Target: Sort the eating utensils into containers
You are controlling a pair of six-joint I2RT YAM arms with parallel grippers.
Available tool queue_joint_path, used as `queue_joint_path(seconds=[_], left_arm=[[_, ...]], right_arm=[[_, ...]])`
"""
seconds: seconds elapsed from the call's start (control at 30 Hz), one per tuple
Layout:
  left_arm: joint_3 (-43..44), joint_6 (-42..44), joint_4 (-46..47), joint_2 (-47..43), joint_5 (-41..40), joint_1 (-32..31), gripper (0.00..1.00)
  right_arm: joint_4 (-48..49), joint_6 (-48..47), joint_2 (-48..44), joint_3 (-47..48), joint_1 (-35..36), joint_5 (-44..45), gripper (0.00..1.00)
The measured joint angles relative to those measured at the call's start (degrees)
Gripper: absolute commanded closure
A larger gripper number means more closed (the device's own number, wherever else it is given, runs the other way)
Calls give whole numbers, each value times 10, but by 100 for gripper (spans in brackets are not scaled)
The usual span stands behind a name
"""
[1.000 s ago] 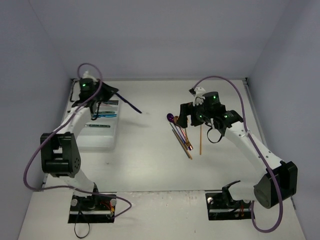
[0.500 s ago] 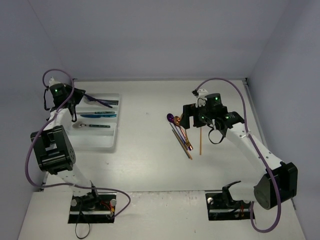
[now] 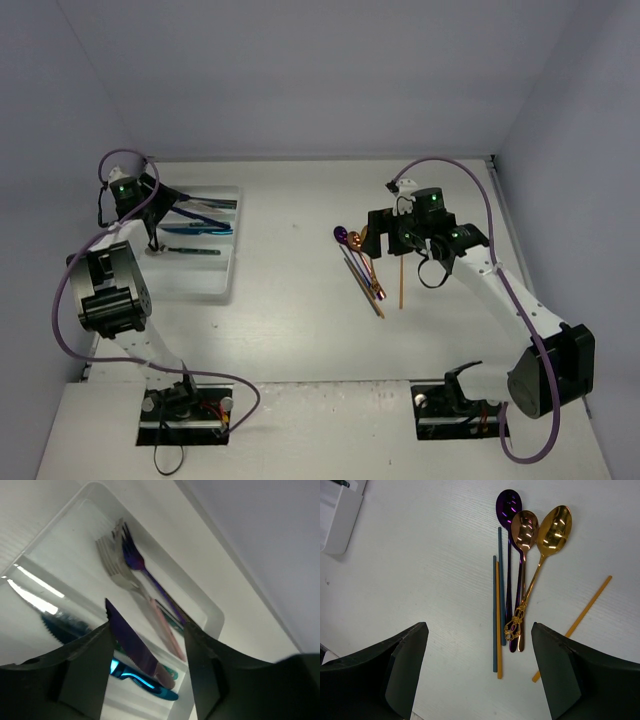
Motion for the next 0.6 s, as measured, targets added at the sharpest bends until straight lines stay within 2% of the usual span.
queue_joint_path(seconds=[0.17,0.4,0.47,0.6], left_arm=[[-6,61,-39,-26,-40,0,33],[35,160,-141,-39,-106,0,31],[46,182,-166,-44,-124,0,31],[52,208,-216,-70,-150,-4,31]], right_arm=[[0,0,0,-2,-2,-1,18],[0,2,0,-11,-2,9,19],[0,4,0,-13,-2,20,21],[-2,17,0,-18,-2,56,32]])
